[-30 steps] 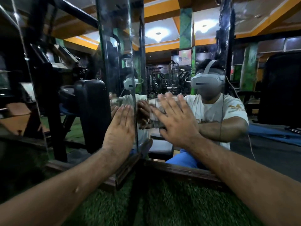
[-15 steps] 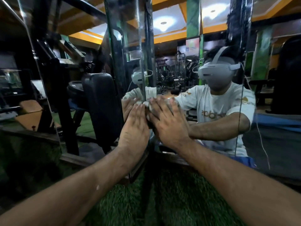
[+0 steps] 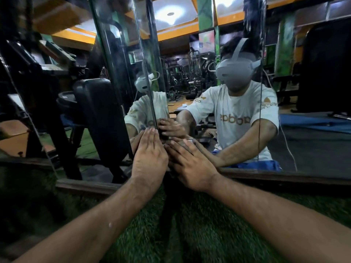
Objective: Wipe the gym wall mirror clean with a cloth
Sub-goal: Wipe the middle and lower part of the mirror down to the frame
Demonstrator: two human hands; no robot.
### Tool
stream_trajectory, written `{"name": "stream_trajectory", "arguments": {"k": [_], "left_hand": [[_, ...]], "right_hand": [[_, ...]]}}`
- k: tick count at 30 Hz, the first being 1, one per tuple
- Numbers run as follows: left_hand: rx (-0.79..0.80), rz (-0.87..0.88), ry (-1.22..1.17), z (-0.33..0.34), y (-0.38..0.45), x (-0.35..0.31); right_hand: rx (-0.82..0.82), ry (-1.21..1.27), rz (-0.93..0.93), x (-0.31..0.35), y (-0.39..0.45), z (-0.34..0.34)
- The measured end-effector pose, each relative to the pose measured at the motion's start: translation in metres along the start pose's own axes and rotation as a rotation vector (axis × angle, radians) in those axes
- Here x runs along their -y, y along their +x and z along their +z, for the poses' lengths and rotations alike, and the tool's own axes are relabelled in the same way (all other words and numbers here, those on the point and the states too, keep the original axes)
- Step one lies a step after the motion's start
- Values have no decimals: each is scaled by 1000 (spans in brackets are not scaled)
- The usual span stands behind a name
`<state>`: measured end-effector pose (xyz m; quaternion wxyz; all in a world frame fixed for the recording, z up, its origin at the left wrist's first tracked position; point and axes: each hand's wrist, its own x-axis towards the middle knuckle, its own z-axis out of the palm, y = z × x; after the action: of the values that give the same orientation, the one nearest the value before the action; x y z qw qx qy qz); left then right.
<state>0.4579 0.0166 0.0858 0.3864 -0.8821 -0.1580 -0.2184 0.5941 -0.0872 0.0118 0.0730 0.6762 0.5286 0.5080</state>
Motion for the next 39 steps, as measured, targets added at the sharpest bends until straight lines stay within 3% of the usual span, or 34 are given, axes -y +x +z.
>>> {"name": "stream_trajectory", "arguments": {"k": [3, 8, 13, 18, 21, 25, 31, 36, 39], "left_hand": [[-5, -22, -38, 3, -2, -5], [-81, -58, -140, 8, -3, -15], [-384, -169, -506, 33, 2, -42], [-570, -196, -890, 35, 18, -71], [-608, -207, -1023, 33, 30, -83], [-641, -300, -1059, 51, 30, -97], [-604, -420, -1002, 65, 31, -114], [-606, -412, -1046, 70, 35, -121], [-614, -405, -1025, 75, 35, -119]], "right_hand": [[29, -13, -49, -15, 0, -7], [-62, -117, 137, -27, -17, -20], [49, -165, -6, -29, -52, -22], [-36, -201, 182, -68, -52, -42], [9, -185, 143, -52, -59, -38], [73, -202, -41, -73, -60, -42], [-107, -185, 287, -72, -15, -47], [62, -189, -18, -79, -35, -51], [-22, -260, 86, -96, -18, -57]]}}
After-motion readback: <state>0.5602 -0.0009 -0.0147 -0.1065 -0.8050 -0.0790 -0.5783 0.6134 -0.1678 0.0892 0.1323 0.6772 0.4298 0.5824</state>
